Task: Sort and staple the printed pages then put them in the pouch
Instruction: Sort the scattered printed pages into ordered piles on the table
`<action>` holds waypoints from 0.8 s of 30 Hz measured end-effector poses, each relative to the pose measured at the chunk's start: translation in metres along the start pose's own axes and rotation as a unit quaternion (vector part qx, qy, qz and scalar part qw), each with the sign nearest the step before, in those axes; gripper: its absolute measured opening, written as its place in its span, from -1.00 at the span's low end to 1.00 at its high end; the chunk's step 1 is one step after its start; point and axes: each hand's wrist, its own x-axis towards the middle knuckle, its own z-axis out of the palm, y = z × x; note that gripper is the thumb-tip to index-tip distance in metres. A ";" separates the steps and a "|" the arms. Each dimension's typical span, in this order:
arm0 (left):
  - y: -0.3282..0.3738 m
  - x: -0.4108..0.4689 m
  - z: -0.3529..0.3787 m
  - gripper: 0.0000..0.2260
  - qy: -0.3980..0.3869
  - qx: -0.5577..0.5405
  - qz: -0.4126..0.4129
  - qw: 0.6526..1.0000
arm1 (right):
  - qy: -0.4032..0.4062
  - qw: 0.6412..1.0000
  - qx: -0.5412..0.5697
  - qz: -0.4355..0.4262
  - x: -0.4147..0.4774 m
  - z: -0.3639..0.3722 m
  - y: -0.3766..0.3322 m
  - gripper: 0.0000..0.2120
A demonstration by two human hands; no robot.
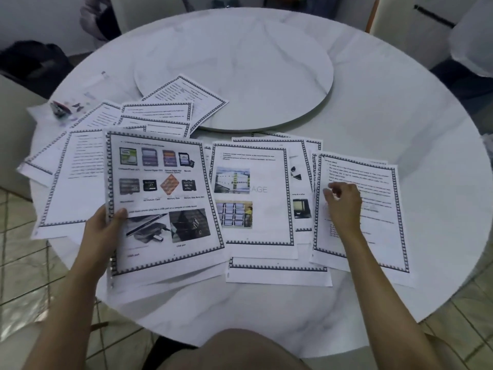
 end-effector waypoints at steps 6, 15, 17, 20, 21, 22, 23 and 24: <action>-0.006 0.003 -0.007 -0.76 -0.025 -0.002 -0.011 1.000 | -0.106 0.983 -0.146 0.015 -0.029 0.042 -0.038 -0.44; -0.021 0.014 -0.011 -0.73 -0.055 -0.031 -0.040 0.997 | -0.105 0.977 -0.174 0.068 -0.042 0.054 -0.058 -0.45; -0.024 0.016 -0.011 -0.72 -0.063 -0.034 -0.045 0.996 | -0.106 0.977 -0.162 0.086 -0.043 0.055 -0.060 -0.48; -0.031 0.021 -0.015 -0.73 -0.074 -0.026 -0.050 0.996 | -0.094 0.976 -0.161 0.110 -0.044 0.057 -0.064 -0.51; -0.033 0.022 -0.016 -0.72 -0.078 -0.022 -0.050 0.995 | -0.085 0.974 -0.170 0.120 -0.044 0.058 -0.066 -0.50; -0.034 0.024 -0.018 -0.72 -0.082 -0.020 -0.052 0.995 | -0.074 0.972 -0.179 0.131 -0.046 0.059 -0.067 -0.48; -0.035 0.025 -0.019 -0.71 -0.086 -0.020 -0.055 0.995 | -0.066 0.970 -0.184 0.141 -0.047 0.060 -0.068 -0.46; -0.036 0.027 -0.020 -0.71 -0.089 -0.020 -0.058 0.994 | -0.063 0.969 -0.185 0.149 -0.048 0.061 -0.069 -0.45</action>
